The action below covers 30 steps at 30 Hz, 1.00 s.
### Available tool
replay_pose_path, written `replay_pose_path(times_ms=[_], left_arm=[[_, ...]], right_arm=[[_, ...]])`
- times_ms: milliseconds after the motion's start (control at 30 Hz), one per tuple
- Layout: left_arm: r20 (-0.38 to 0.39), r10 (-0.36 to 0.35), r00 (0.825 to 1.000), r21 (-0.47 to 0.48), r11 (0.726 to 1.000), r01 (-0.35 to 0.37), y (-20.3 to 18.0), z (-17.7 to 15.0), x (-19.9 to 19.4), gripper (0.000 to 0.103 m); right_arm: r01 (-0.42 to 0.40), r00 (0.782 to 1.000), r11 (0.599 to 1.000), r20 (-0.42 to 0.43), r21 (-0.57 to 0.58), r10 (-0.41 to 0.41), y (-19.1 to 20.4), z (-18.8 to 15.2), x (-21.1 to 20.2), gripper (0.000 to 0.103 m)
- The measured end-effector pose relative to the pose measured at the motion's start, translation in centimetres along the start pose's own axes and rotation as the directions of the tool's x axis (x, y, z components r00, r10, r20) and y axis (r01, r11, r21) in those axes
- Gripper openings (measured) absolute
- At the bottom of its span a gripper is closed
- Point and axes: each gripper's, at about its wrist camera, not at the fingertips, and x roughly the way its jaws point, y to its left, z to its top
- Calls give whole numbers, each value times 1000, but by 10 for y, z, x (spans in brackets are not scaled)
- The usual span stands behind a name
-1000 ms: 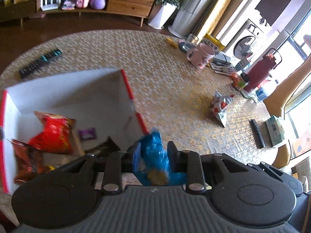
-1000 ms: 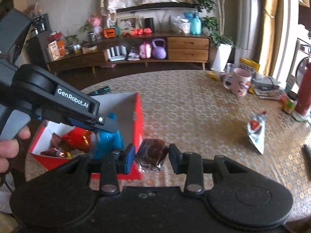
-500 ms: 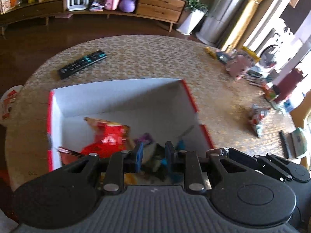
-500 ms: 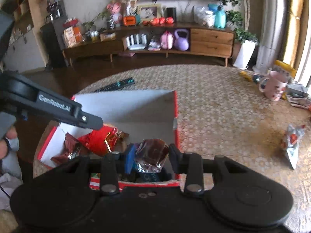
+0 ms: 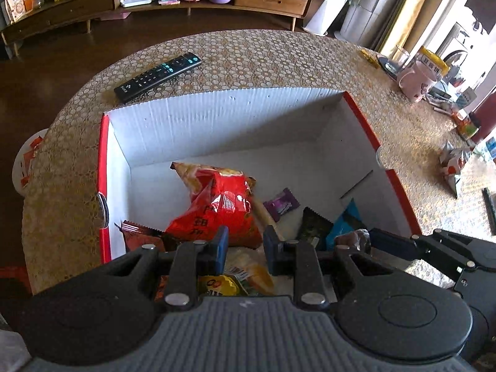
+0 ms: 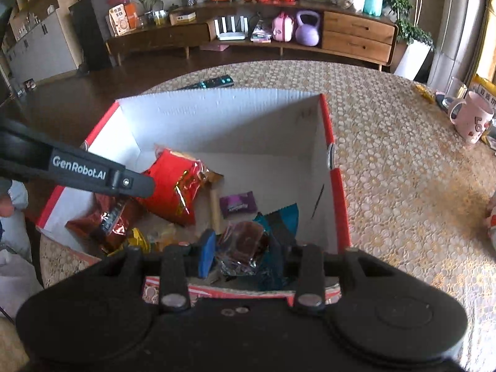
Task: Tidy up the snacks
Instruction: 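Open both tools to drop the cookie packet and jelly cup into the box, then move both open tools back to the white wafer packet on the table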
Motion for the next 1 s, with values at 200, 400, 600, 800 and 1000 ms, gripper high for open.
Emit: replay_pose_path(times_ms=[200, 400, 600, 800, 1000], left_arm=[[10, 2, 1000, 31, 1000, -2, -5, -3, 1, 24], [28, -11, 1000, 61, 998, 9, -14, -6, -7, 26], [52, -25, 998, 105, 994, 19, -28, -10, -19, 30], [127, -32, 991, 138, 990, 14, -45, -14, -36, 67], [160, -37, 986, 173, 985, 8, -63, -15, -47, 67]], right_arm=[[-12, 1000, 1000, -3, 11, 12, 0, 0, -1, 41], [-22, 1000, 1000, 20, 18, 22, 0, -3, -15, 55], [-22, 998, 999, 65, 24, 20, -4, -5, -40, 65], [-12, 994, 1000, 105, 29, 9, -13, -11, -64, 77], [1, 990, 999, 142, 50, -8, -28, -18, -88, 96]])
